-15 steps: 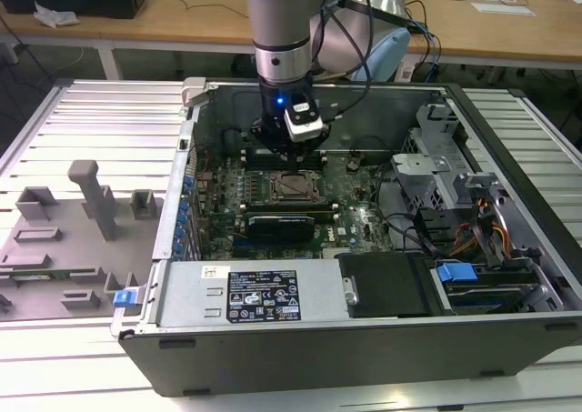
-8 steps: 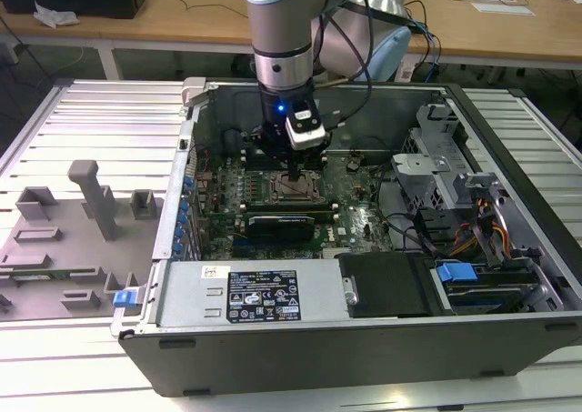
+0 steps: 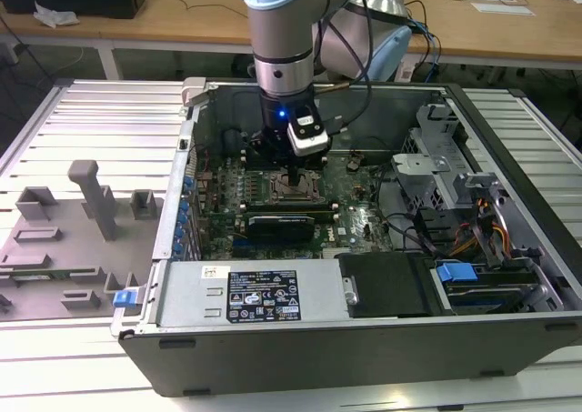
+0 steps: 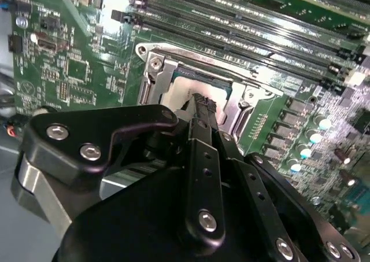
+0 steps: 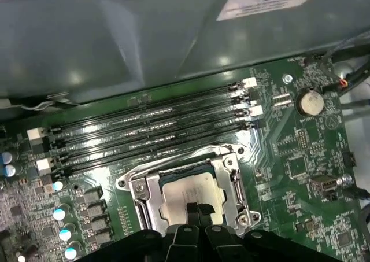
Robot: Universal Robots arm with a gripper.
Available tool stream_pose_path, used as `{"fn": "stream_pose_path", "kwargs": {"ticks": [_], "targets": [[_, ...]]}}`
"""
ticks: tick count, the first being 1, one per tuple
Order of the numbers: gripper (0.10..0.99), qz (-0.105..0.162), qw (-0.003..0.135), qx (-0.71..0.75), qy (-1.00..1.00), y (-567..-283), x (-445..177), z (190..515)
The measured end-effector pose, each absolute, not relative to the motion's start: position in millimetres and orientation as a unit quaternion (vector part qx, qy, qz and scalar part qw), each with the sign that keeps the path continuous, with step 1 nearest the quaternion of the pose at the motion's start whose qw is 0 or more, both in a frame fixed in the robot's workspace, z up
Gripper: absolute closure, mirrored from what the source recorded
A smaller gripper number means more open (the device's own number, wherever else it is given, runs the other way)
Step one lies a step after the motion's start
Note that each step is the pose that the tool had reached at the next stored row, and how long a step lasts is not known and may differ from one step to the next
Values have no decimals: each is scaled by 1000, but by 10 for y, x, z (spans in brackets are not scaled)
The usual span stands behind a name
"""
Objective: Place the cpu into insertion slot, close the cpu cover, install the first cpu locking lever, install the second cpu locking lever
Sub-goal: 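Install the first cpu locking lever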
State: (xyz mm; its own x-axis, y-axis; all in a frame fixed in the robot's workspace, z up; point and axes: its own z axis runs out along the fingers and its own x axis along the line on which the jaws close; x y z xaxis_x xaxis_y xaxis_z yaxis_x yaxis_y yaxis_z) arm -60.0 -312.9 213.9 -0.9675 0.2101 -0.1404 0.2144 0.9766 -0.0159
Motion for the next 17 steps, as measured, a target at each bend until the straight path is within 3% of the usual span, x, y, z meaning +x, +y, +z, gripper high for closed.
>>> {"fn": "stream_pose_path", "kwargs": {"ticks": [10,11,12,17], "targets": [[980,-11,70,48,996,-3129,-599,2130],[980,-12,57,47,997,-3129,-594,2127],[980,-12,53,47,997,-3129,-594,2128],[980,-11,53,32,998,-3129,-586,2127]]}}
